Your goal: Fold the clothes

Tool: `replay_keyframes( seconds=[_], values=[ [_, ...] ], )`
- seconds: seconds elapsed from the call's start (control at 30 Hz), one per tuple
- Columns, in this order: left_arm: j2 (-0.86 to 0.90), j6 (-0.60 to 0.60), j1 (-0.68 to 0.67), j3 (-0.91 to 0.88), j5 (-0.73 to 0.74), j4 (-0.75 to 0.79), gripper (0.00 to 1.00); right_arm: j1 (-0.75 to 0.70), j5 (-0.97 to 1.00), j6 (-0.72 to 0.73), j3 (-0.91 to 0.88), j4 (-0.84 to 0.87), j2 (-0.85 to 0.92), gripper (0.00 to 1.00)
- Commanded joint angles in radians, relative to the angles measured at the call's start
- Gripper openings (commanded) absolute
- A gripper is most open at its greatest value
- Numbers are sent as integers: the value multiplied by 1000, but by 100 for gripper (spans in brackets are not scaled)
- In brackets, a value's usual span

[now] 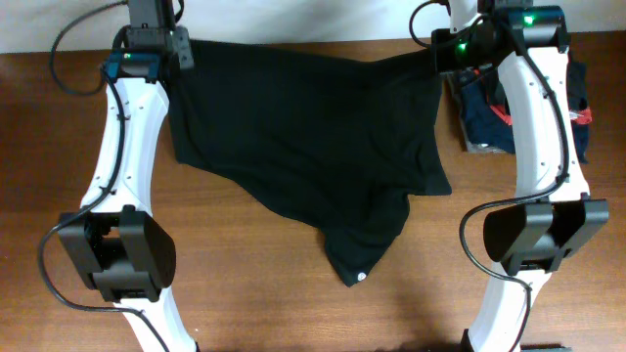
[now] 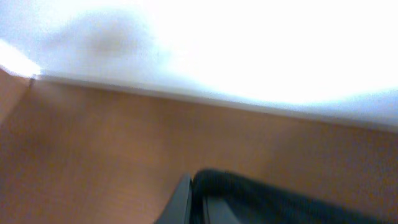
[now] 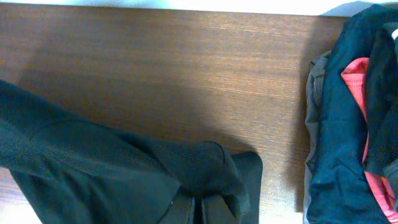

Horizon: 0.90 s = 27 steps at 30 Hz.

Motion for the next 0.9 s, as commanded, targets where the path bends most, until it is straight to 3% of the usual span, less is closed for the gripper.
replay_keyframes(
  seconds=[0.0,0.47,0.63,0.7,0.73,0.8,0.87],
  values=[
    [-2,-9,5,8,38,118,1,2,5,5,6,14,-6,4],
    [196,-2,-5,8,70,393,2,2,31,5,6,42,7,4],
    [249,-2,-12,8,70,490,16,2,62,5,6,73,24,4],
    [262,-2,-16,8,70,522,36,2,62,5,6,85,40,4],
    [269,-2,-18,8,70,541,60,2,62,5,6,90,55,4],
    [271,-2,-19,8,70,550,99,2,61,5,6,94,74,4],
    [271,-2,-19,8,69,543,99,2,61,5,6,95,91,4]
  ],
)
